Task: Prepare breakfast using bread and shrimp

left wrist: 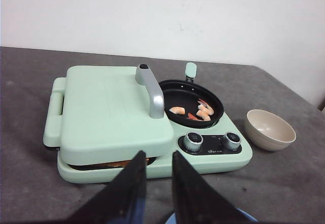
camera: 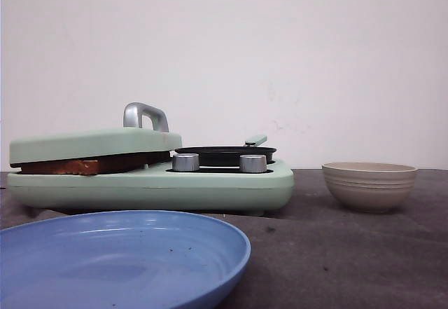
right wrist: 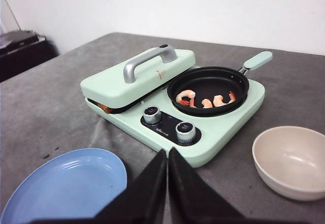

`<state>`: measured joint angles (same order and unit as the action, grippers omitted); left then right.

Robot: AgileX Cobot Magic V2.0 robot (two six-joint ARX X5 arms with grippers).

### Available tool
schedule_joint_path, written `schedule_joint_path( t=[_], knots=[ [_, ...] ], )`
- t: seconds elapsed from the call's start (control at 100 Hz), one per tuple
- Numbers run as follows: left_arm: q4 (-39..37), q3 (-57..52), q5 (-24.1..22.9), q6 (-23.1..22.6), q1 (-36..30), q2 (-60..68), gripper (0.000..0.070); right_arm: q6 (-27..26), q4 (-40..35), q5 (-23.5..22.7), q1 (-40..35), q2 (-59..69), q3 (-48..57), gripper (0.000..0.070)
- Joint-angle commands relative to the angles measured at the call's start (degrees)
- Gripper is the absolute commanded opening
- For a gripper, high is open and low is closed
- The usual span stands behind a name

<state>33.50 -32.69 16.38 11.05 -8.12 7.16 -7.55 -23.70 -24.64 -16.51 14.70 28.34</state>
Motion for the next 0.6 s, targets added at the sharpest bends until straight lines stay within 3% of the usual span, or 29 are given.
schedule_joint_path(
  t=[0.0,0.24,0.45,0.59],
  knots=[
    [-1.1,0.5,-0.9,0.9,0.0,-2.0,0.0000,-2.3,0.5,1.0,-0.2,-3.0,-1.7,0.0000],
    [-1.9,3.5,-3.8,1.9,0.0,-7.0,0.0000,-5.5,0.1,2.8,-0.2,-13.3,-7.9,0.0000],
    [-1.6,3.5,-5.4,2.3,0.0,-6.9,0.0000,-6.5,2.1,3.3,-0.3,-14.5,-8.4,0.0000],
    [0.6,3.3,-5.4,8.3,0.0,-6.9,0.0000,-9.3,1.9,3.3,-0.2,-14.5,-8.4,0.0000]
  ],
)
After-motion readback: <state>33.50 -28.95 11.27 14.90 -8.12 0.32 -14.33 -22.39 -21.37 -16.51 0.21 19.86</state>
